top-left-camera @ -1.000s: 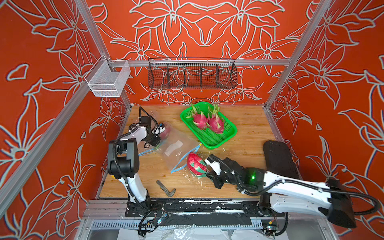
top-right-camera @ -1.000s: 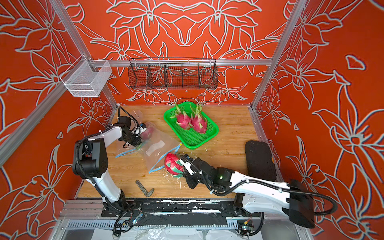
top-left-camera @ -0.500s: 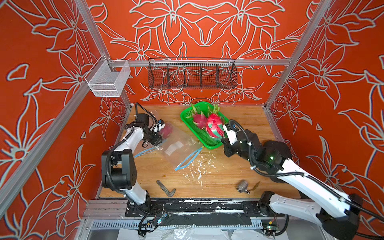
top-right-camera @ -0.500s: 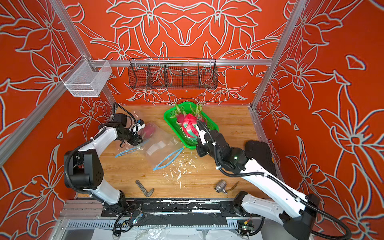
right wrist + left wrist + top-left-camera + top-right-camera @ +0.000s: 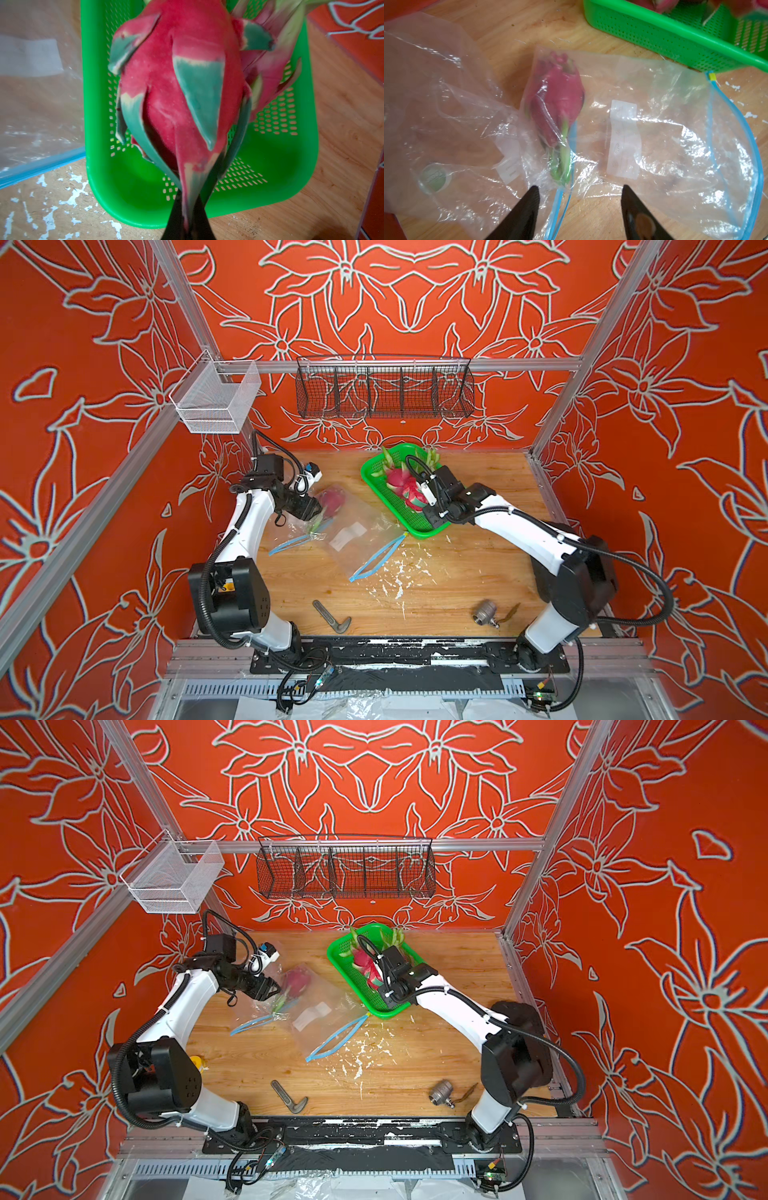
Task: Open the zip-top bag and take out the dragon fruit
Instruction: Place the dragon fruit in the basket.
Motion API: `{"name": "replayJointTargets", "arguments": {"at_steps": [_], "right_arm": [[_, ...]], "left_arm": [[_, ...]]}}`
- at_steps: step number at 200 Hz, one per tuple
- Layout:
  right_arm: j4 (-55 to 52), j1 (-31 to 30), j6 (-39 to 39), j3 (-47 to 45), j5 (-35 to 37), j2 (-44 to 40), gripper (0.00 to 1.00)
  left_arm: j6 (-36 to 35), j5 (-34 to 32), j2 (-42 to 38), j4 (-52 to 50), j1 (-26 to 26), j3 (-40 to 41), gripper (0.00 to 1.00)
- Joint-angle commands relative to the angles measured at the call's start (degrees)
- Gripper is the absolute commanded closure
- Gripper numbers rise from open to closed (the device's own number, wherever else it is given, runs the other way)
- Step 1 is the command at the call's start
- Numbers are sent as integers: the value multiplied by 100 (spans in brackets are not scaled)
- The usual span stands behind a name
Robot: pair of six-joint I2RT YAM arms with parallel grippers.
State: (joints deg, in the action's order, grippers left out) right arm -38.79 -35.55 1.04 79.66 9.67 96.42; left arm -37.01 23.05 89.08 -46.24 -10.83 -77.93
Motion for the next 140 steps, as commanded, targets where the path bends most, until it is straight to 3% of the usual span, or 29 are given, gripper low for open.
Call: {"name": "replayJointTargets", "arguments": {"at_steps": [1, 12, 27, 37, 60, 93, 122, 140], "right_arm": [[-61, 8, 328, 233, -106, 144, 100], [-36, 11, 406, 251, -54, 246, 100], [-11, 12, 518, 311, 47, 330, 82], [-10, 8, 504, 415, 245, 368, 65], [114, -28, 412, 492, 591, 150, 50], [592, -515, -3, -13, 678, -894, 52], [1609, -1599, -509, -1324, 526, -1837, 58], [2382, -2033, -1013, -2174, 252, -2193, 65]], "left_arm": [[308, -113, 496, 183, -206, -265, 37], [411, -215, 742, 287, -302, -400, 37], [439, -358, 1052, 347, -376, -542, 37], [369, -454, 1212, 369, -378, -541, 37], [185, -552, 1380, 493, -367, -346, 37], [36, -438, 1454, 650, -359, -111, 37], [36, -237, 1550, 660, -326, -139, 39], [45, -213, 1617, 669, -289, -145, 48]]}}
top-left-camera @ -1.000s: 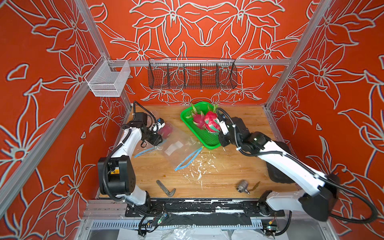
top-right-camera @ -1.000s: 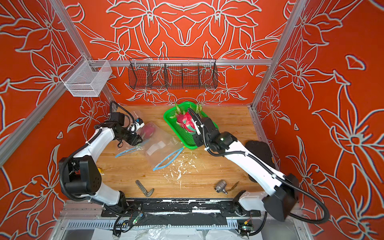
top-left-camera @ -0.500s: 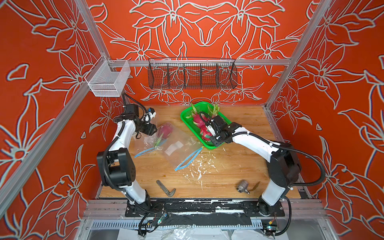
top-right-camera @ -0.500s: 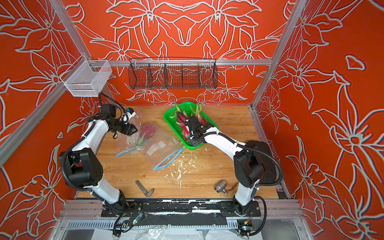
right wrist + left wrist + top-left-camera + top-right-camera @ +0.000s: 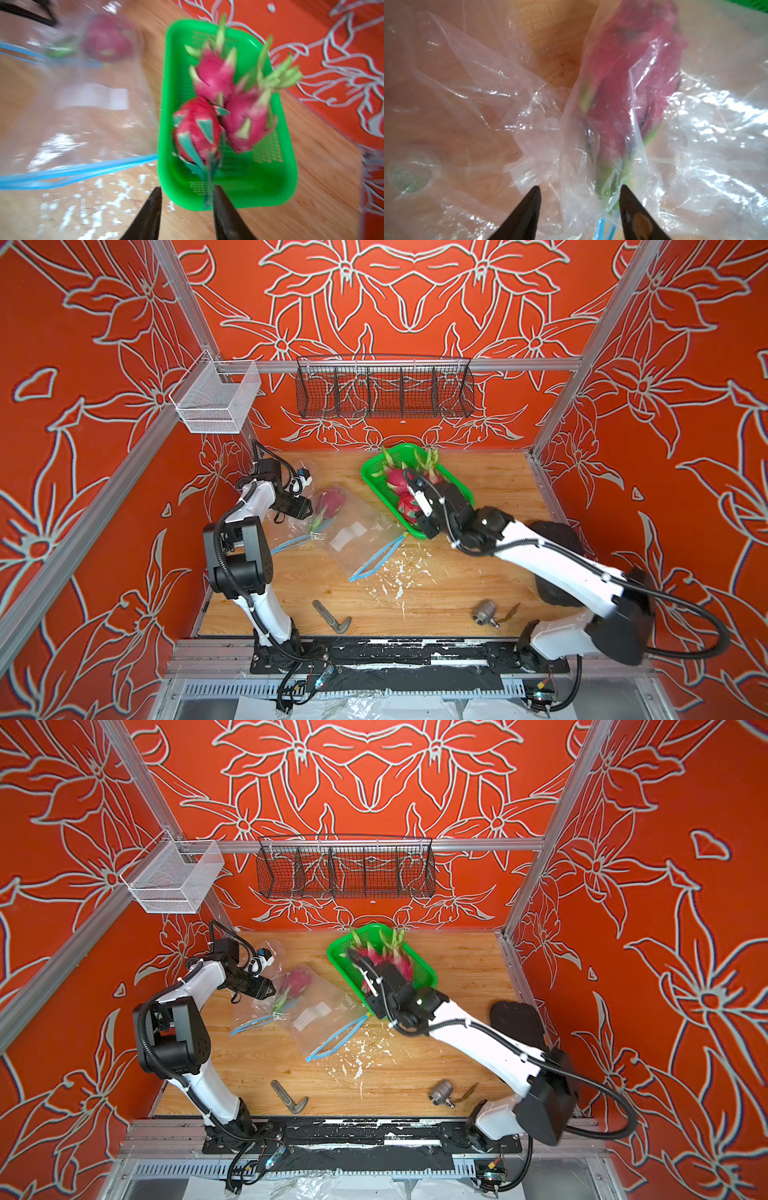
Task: Open the zip-top bag and take out the dragon fruit
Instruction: Place the dragon fruit in the basket, then adjust the zipper food storage bag at the center of the board.
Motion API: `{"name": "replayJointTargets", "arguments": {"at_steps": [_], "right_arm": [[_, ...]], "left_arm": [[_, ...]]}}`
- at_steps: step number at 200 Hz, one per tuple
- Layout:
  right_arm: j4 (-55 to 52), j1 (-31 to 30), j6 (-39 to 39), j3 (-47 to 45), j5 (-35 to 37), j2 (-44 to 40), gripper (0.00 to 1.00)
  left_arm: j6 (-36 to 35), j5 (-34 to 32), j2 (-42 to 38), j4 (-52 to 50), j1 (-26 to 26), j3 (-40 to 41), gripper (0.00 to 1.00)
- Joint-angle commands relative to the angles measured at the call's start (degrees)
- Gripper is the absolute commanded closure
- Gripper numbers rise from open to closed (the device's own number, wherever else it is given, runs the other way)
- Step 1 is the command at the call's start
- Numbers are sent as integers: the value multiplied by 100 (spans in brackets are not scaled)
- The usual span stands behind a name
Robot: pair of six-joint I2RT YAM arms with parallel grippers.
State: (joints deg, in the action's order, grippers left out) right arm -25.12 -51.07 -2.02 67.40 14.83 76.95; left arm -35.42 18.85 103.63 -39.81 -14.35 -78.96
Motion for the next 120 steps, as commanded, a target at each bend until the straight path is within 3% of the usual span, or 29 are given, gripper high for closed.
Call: {"name": "replayJointTargets", "arguments": {"at_steps": [1, 22, 49, 80, 120], "right_arm": [[1074, -495, -740, -987, -276, -261, 65], [2179, -738, -1239, -1935, -594, -326, 70], [3419, -925, -1519, -2615, -753, -20, 73], [4459, -988, -1665, -2922, -907, 568, 74], [5517, -984, -1630, -2674, -703, 1700, 73]], "left_arm": [[-119, 211, 164, 26, 63, -42, 48], [-117, 245, 191, 69, 89, 18, 58], [-106, 178, 187, 109, 97, 102, 59], [-88, 40, 114, 86, 99, 95, 54], [33, 119, 34, -59, 98, -145, 45]]}}
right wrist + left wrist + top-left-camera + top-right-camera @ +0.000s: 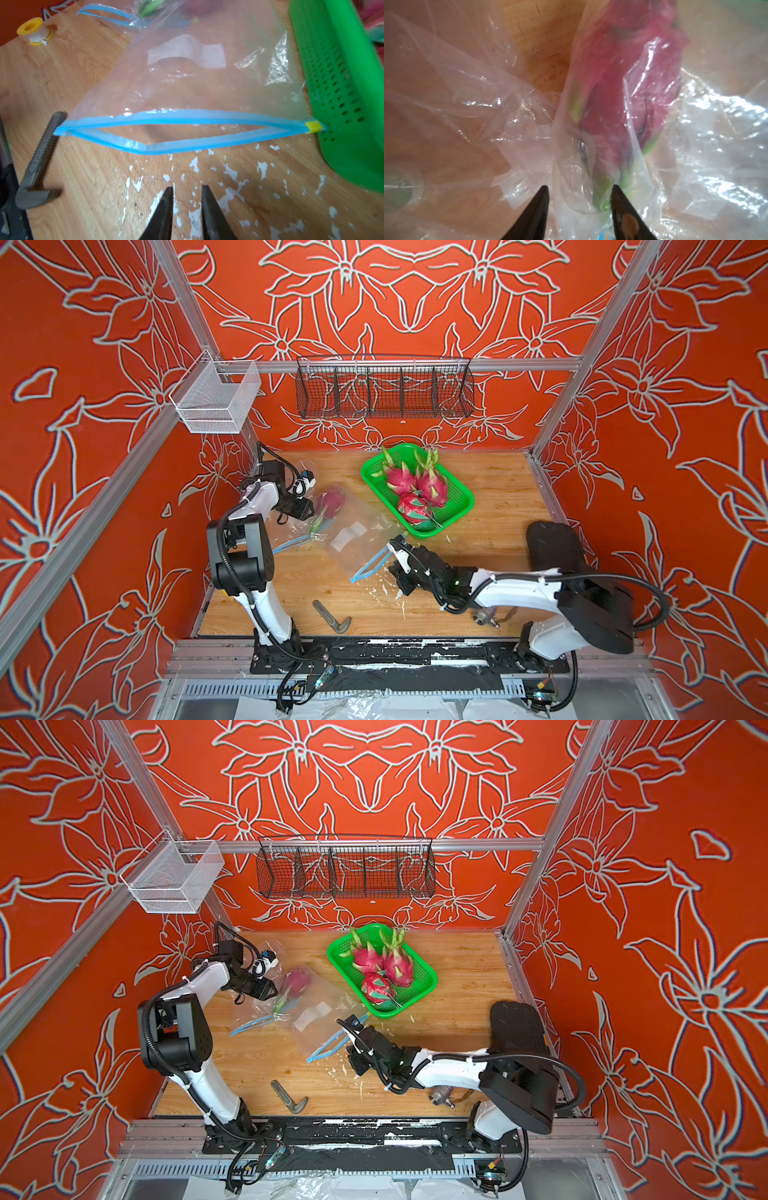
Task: Open the zip-top bag and take out the dragon fruit
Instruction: Adjust the zipper food storage bag at the center of the board.
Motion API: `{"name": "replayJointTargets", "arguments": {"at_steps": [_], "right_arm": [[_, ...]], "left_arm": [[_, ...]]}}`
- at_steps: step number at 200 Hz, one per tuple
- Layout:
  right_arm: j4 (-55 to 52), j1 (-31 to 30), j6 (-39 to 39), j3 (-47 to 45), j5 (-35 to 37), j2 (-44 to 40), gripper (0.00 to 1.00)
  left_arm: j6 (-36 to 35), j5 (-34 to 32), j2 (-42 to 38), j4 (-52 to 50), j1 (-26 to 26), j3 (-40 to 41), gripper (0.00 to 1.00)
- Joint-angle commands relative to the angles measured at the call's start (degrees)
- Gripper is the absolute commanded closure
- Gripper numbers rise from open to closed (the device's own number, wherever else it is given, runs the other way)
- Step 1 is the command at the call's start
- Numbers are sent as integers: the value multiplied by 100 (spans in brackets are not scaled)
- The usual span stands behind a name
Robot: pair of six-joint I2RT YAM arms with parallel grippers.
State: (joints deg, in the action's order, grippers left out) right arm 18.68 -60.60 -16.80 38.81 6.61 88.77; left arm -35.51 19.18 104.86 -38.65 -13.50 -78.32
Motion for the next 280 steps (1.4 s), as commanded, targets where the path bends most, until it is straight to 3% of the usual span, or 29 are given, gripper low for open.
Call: {"name": "replayJointTargets", "arguments": {"at_steps": [1, 74, 173, 205, 225, 241, 262, 280], "right_arm": [[1168, -31, -151, 191, 133, 549, 73], [3223, 204, 13, 1055, 521, 2341, 63], [2404, 303, 159, 3392, 42, 4020, 48], [2074, 285, 115, 3907, 66, 4335, 47], [2012, 285, 121, 3814, 164, 4305, 53], [2187, 290, 200, 3365, 295, 4131, 66], [2529, 280, 186, 2606, 478, 3859, 77], [2739, 272, 112, 2127, 551, 3726, 80]], "left_arm": [[43, 86, -88, -176, 13, -218, 44], [50, -324, 505, -198, 243, -628, 43], [-220, -426, 837, -55, 389, -363, 51], [-256, -144, 723, -96, 442, -234, 63], [-285, 91, 590, -268, 442, -211, 78], [-383, 232, 397, -341, 404, -159, 100], [-409, 261, 159, -439, 362, -167, 100], [-405, 328, -52, -526, 364, -163, 100]]}}
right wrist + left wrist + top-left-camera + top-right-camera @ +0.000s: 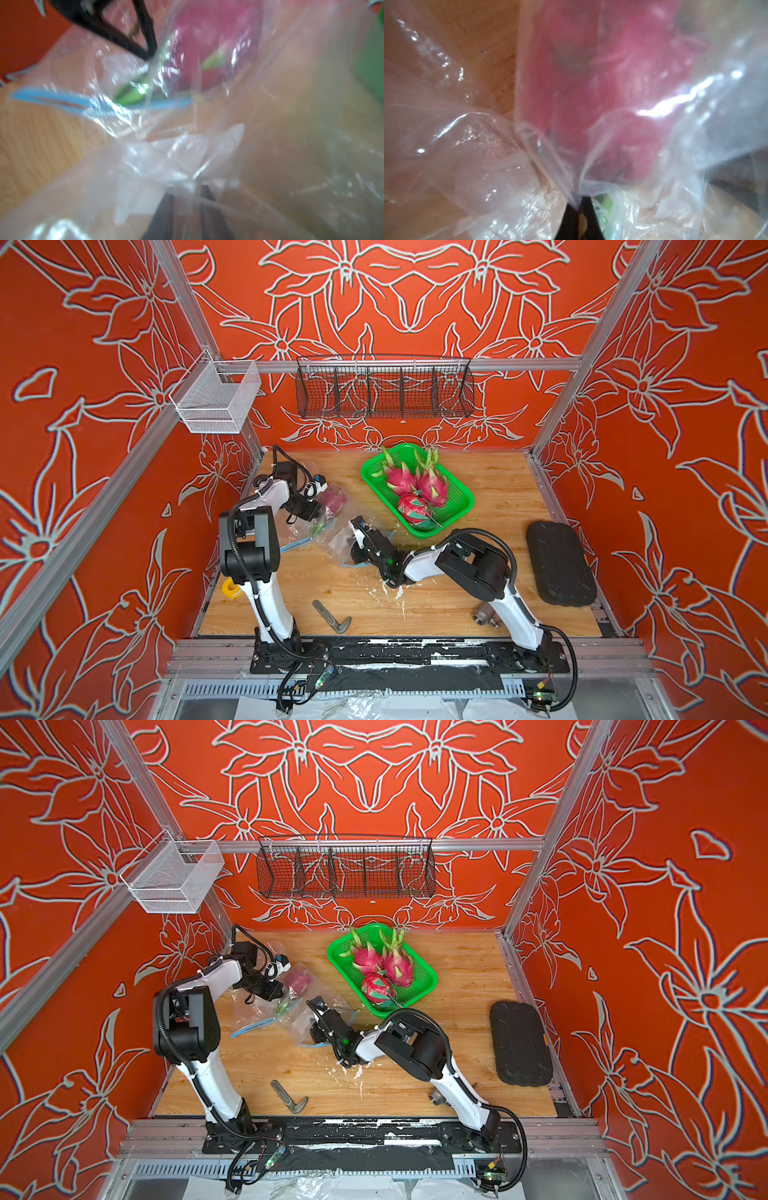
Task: Open the zip-top bag and take out the dragon fruit
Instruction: Adjust the zipper food storage bag at the center of the board.
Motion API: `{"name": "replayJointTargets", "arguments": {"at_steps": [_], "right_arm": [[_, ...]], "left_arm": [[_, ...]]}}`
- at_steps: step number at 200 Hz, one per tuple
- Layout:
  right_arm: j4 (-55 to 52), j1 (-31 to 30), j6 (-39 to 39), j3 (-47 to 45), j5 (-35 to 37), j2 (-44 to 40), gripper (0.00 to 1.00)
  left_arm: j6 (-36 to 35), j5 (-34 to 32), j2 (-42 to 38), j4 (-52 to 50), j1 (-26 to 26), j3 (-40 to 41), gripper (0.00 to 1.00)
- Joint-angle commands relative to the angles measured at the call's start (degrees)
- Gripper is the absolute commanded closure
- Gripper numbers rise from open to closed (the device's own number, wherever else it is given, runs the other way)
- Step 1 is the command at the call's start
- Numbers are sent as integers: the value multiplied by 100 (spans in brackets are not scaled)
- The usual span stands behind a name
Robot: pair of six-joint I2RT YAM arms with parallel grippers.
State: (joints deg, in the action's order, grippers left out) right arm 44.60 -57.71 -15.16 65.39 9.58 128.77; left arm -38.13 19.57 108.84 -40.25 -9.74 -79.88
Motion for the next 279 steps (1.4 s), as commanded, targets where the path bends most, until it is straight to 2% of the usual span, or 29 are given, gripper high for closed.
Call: {"name": "replayJointTargets", "arguments": {"at_steps": [1, 29, 69, 115, 139, 155, 179, 192, 203, 209, 217, 228, 243, 261, 279], "right_arm": [[164, -14, -55, -555, 263, -278, 80], [572, -37, -216, -932, 320, -255, 79], [1451, -169, -260, -1370, 523, -109, 67], [2876, -226, -392, -1778, 476, 179, 47], [3090, -232, -566, -1862, 457, 70, 42], [3178, -247, -661, -1940, 450, -22, 42], [3276, -267, -713, -2082, 457, -115, 41], [3372, -267, -780, -2149, 490, -122, 40], [3396, -266, -817, -2162, 451, -136, 40], [3308, -267, -851, -2147, 439, -152, 41], [3180, -267, -889, -2135, 449, -184, 41], [3089, -267, -901, -2123, 423, -170, 42], [2954, -267, -935, -2125, 413, -159, 43], [2831, -266, -954, -2151, 413, -121, 43], [2819, -267, -953, -2177, 396, -5, 44]], "left_arm": [[-138, 300, -464, -372, -11, -14, 100], [-107, 534, -863, -579, 126, 83, 100], [-243, 255, -1641, -807, 752, 404, 100], [-182, -112, -2530, -878, 1547, 375, 100], [-234, -256, -2838, -760, 1918, 473, 100], [-179, -484, -2835, -584, 1941, 522, 100], [-39, -771, -2809, -901, 1906, 98, 100], [-84, -700, -2807, 5, 1428, 578, 100], [-474, -1620, -2434, 772, 1266, 1123, 100], [-587, -2059, -2118, 699, 1281, 1071, 100], [-407, -2428, -1725, 288, 1257, 713, 100], [-123, -2332, -1387, -23, 1010, 345, 100], [-138, -2388, -1368, 322, 877, 426, 100], [-91, -1897, -1673, 134, 917, 437, 100], [46, -1386, -2156, -265, 1240, 351, 100]]}}
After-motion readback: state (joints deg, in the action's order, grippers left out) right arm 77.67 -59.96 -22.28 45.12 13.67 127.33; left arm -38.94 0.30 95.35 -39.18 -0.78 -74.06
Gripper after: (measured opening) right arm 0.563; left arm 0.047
